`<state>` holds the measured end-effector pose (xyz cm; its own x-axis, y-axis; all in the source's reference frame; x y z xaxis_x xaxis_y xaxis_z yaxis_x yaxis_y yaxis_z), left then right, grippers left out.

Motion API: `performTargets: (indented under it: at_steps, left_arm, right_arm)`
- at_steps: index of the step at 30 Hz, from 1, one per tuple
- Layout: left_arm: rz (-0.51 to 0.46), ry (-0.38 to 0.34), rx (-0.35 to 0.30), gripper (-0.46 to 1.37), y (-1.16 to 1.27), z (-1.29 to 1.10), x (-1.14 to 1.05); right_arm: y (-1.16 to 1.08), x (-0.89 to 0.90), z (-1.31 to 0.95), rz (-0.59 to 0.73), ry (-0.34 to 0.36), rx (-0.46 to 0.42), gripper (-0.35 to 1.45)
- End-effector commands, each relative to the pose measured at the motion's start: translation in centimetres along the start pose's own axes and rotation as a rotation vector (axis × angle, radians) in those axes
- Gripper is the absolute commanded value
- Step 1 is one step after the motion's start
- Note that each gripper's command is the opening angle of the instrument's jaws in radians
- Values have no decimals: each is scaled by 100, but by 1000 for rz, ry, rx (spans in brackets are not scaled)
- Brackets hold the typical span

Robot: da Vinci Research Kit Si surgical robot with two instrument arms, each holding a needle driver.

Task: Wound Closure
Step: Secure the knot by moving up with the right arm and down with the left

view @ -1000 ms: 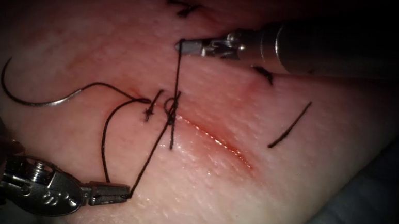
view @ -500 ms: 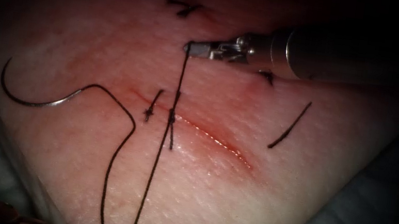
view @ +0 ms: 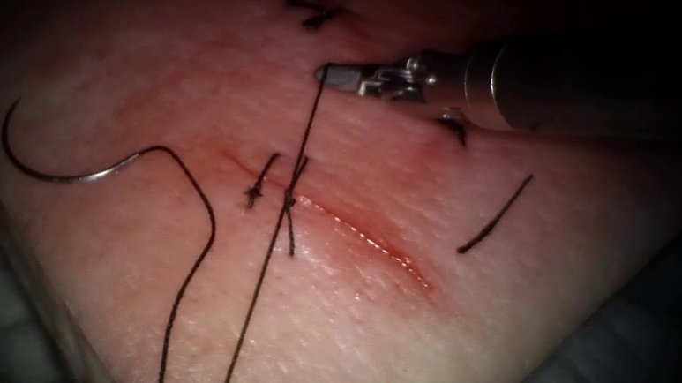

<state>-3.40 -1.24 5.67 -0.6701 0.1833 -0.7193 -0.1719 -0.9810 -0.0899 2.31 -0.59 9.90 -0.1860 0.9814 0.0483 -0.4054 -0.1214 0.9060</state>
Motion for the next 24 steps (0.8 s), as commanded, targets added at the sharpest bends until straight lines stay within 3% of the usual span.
performTargets:
  at_steps: [1, 24]
  left_arm:
    - [0, 1, -11, -35, 0, 1, 0]
    - [-8, 5, -19, -35, 2, -1, -5]
  right_arm:
    - [1, 1, -1, 2, 7, -9, -35]
    - [11, 12, -7, 33, 40, -15, -35]
